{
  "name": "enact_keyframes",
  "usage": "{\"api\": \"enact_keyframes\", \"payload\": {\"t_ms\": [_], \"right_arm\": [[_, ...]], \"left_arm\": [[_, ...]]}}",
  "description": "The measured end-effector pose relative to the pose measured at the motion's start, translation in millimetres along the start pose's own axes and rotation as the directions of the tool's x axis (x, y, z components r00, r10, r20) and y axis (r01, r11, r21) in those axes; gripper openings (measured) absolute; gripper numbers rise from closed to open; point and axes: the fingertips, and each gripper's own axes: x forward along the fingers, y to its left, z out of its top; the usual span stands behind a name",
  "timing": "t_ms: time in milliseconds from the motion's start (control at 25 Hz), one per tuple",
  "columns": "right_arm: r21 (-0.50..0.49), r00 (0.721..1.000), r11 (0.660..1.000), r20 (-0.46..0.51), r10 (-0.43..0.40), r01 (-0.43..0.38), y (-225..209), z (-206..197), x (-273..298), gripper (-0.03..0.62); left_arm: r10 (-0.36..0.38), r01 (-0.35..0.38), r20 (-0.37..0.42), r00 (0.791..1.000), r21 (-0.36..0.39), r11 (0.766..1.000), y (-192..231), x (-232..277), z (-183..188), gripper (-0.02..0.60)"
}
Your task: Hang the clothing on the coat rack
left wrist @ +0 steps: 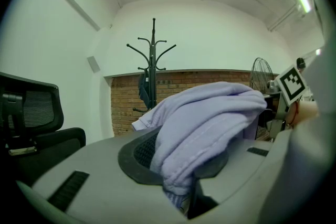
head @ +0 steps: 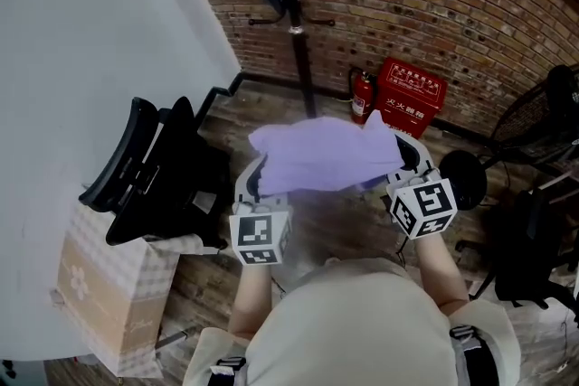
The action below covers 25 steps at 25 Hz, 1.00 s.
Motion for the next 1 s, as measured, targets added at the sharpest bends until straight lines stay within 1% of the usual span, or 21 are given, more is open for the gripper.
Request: {"api": "enact_keyframes", "payload": {"t_ms": [240, 440, 560, 720, 1000], "right_arm": [[-0.033, 1.0, 0.999, 0.007, 0.001, -0.001, -19.3, 8.7, 28.0, 0.015], [-0.053, 0.999, 0.999, 0.044, 0.005, -0.003, -46.3, 18.9, 61.0, 0.015], [-0.063, 0.998, 0.998, 0.061, 0.013, -0.009, -67.5, 27.3, 89.5, 0.015], [-0.074, 0.998, 0.997, 0.065, 0.024, -0.019, -99.8, 40.4, 132.3, 0.015], [-0.121, 0.995, 0.99, 0.066, 0.077, -0.068, -145.3, 63.1, 208.4, 0.015]], "left_arm": [[-0.009, 0.009, 0.007, 1.0, 0.011, 1.0, 8.1, 32.6, 8.0, 0.089], [-0.007, 0.006, 0.02, 1.0, 0.04, 0.999, 15.3, 71.6, 16.1, 0.089], [0.001, -0.003, 0.032, 0.999, 0.05, 0.999, 20.9, 103.6, 27.0, 0.089], [0.024, -0.025, 0.024, 0.999, 0.055, 0.998, 28.7, 149.4, 39.5, 0.089], [0.066, -0.068, 0.028, 0.997, 0.056, 0.996, 47.7, 224.7, 60.2, 0.089]]}}
